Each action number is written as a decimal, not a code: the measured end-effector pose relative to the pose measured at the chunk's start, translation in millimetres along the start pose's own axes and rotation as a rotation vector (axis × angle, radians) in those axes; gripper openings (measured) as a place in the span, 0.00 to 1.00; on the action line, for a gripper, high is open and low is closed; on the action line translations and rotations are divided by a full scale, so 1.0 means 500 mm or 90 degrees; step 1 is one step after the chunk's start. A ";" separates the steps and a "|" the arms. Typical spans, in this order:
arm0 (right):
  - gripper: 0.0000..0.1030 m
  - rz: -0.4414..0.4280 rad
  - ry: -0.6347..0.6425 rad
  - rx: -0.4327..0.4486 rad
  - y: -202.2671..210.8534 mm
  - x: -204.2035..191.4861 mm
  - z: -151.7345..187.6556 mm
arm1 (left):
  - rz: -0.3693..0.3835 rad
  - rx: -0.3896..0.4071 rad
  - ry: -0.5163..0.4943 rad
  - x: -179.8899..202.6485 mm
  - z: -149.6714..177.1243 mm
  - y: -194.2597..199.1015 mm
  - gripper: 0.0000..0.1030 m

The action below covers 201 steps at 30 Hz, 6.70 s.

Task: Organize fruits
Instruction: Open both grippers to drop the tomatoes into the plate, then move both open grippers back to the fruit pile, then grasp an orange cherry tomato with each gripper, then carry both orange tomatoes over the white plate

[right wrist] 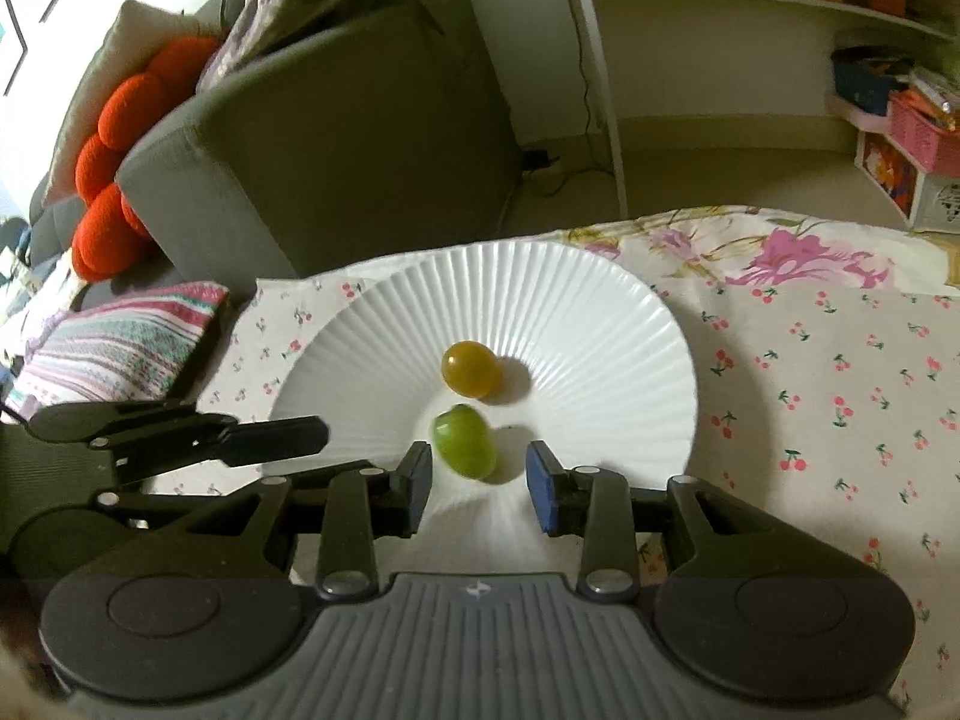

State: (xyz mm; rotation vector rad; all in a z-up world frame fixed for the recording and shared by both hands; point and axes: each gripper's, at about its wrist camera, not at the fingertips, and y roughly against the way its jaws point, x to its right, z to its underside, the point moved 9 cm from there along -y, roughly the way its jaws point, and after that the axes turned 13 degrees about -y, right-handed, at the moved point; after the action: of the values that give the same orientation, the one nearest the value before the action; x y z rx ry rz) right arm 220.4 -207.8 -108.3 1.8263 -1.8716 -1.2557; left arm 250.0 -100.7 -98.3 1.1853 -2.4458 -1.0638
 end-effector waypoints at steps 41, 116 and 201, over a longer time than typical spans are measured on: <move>0.51 0.034 0.049 0.020 0.179 -0.039 0.183 | -0.029 -0.069 0.106 0.075 0.202 0.190 0.47; 0.23 0.015 0.192 -0.078 0.109 -0.095 0.296 | -0.042 -0.088 -0.010 0.185 0.256 0.130 0.32; 0.25 0.002 -0.057 0.030 0.105 0.031 0.022 | -0.039 -0.024 0.041 0.049 0.016 0.052 0.32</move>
State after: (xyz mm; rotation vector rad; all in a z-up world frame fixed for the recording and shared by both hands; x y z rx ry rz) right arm 173.2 -225.2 -83.8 1.8177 -1.9668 -1.3230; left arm 214.8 -104.5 -88.4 1.2699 -2.3448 -1.0670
